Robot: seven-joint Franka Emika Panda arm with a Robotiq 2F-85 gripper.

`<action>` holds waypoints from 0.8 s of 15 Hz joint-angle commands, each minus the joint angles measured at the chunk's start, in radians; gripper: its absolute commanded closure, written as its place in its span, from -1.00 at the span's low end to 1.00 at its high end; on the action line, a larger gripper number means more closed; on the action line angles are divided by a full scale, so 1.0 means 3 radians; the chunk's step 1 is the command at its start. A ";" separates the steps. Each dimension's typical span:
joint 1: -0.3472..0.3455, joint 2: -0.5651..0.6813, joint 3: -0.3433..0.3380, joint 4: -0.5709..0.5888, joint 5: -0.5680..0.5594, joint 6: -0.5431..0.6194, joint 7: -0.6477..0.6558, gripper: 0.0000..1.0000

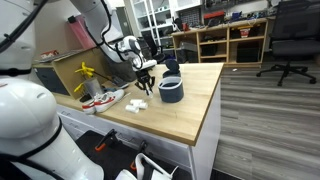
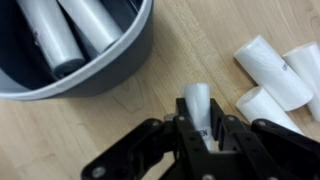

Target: Put the white thing into the grey box

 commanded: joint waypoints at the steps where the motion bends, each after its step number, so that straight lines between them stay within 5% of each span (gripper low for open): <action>1: -0.0149 -0.0385 0.0004 -0.0124 0.0227 -0.0011 0.0077 0.88; 8: -0.0377 -0.0704 -0.0129 -0.0080 0.0802 0.0185 0.0473 0.88; 12: -0.0350 -0.0745 -0.0310 -0.0057 0.0680 0.0235 0.1012 0.88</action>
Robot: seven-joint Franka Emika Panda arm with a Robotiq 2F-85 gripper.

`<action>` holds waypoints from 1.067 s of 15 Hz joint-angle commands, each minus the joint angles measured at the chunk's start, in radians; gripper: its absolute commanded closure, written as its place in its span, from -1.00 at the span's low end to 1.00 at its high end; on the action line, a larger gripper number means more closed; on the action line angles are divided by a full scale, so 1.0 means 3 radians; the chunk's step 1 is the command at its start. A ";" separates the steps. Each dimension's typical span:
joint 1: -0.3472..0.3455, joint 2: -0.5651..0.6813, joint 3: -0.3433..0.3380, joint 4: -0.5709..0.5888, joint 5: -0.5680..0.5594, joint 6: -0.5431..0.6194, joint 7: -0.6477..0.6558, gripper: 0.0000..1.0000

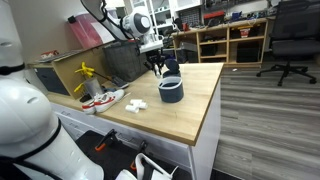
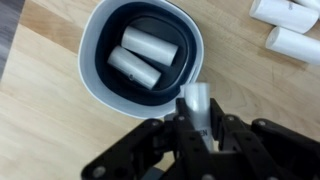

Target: Put the white thing into the grey box

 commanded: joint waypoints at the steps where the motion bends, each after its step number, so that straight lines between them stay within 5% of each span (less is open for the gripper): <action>1: 0.0037 -0.0085 -0.0148 -0.0051 -0.0094 0.0023 0.0452 0.88; 12: 0.0078 0.0262 -0.0321 0.0097 -0.0384 -0.0347 0.1064 0.88; 13: 0.0083 0.0289 -0.0314 0.0106 -0.0372 -0.0385 0.1063 0.02; 16: 0.0116 0.0311 -0.0303 0.0101 -0.0366 -0.0431 0.1079 -0.28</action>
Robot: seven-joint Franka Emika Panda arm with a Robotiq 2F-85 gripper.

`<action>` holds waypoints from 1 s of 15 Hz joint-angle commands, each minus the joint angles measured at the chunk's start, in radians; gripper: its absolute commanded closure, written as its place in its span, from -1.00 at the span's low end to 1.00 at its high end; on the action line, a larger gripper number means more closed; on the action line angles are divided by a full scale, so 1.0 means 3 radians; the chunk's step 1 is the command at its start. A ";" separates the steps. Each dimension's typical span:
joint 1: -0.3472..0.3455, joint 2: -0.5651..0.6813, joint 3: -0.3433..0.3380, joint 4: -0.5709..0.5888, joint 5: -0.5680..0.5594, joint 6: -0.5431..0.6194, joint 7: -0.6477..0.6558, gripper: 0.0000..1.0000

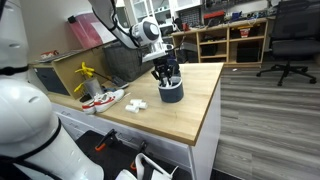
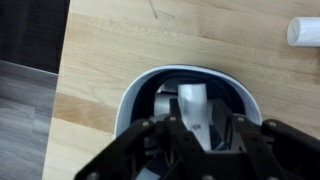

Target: Put the white thing into the grey box

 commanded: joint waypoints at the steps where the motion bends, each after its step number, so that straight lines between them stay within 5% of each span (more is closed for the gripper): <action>1: 0.0075 0.0012 -0.0005 0.0070 -0.0020 -0.0148 0.0111 -0.42; 5: 0.0182 -0.0145 0.0014 -0.0070 -0.0133 -0.0047 0.0161 -0.98; 15: 0.0568 -0.0594 0.0277 -0.0295 -0.0620 0.0135 0.0437 -1.00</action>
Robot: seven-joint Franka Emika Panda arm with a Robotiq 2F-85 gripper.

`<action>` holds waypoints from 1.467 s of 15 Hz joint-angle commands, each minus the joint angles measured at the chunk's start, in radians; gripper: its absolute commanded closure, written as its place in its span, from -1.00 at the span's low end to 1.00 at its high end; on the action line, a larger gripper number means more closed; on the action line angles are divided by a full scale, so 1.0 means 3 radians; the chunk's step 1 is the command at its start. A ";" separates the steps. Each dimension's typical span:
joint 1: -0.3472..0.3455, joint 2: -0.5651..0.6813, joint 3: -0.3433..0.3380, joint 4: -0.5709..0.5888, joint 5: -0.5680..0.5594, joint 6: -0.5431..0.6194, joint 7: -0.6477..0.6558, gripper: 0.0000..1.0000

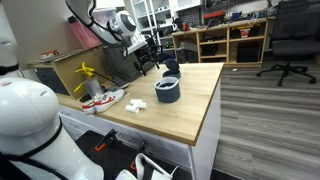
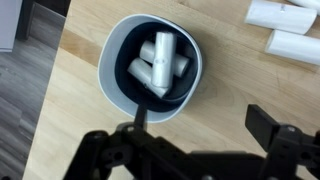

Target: Put the white thing into the grey box

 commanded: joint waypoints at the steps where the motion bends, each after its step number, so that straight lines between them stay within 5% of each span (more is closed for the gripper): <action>1: 0.0082 -0.0165 0.0104 -0.0156 -0.0088 0.0129 0.0156 -1.00; 6: 0.0062 -0.0112 0.0223 -0.0073 0.0419 0.0060 0.0211 -1.00; 12: -0.0045 -0.0213 0.0192 0.0079 0.1297 -0.0545 0.0320 -1.00; 22: -0.0033 -0.0482 0.0248 0.0488 0.1397 -0.1533 0.0496 -1.00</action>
